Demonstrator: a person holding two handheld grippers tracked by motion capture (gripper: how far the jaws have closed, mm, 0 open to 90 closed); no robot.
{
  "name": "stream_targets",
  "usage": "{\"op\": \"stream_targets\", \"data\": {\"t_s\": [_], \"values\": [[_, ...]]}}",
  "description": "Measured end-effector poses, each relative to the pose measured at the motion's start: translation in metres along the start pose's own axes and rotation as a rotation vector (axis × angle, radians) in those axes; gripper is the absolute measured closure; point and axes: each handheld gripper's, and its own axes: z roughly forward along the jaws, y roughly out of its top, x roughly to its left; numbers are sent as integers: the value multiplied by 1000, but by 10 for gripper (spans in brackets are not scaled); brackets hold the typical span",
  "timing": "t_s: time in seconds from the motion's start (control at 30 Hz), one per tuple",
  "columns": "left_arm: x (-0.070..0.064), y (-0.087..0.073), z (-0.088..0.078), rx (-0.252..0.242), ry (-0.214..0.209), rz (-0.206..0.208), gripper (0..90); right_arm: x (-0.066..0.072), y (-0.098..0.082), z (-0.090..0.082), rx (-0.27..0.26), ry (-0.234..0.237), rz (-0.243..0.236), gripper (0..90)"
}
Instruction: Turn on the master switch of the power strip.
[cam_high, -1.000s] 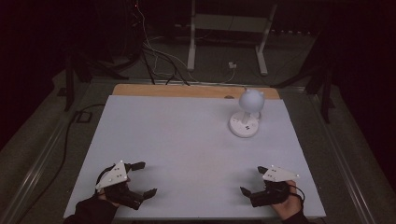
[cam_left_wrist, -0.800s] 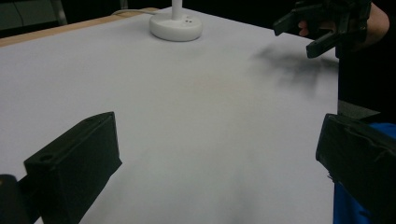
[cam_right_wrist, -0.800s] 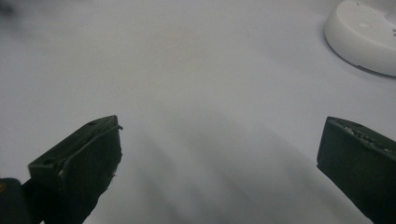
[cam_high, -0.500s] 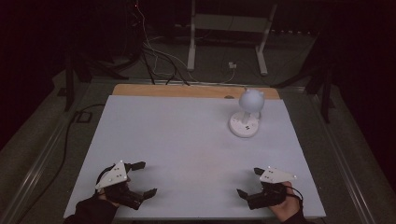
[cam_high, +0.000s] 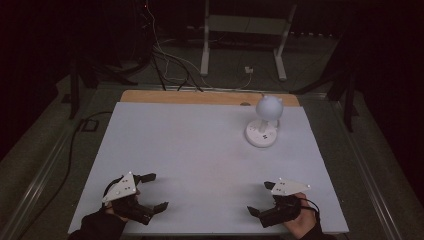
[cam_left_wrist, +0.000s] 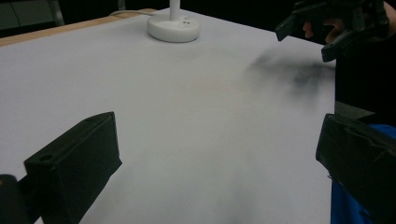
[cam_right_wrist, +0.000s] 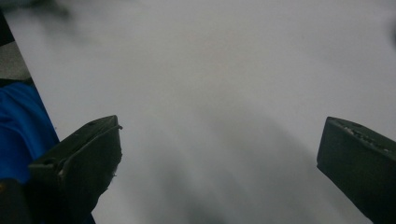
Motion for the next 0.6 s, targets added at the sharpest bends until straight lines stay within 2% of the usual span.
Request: {"op": "stream_targets", "data": {"t_s": [0.33, 0.6], "values": [[0, 0, 0, 3, -2, -7, 2, 3, 18, -10, -22, 47, 3, 0], [1, 0, 0, 4, 1, -8, 2, -1, 32, -18, -41, 47, -8, 0]]}}
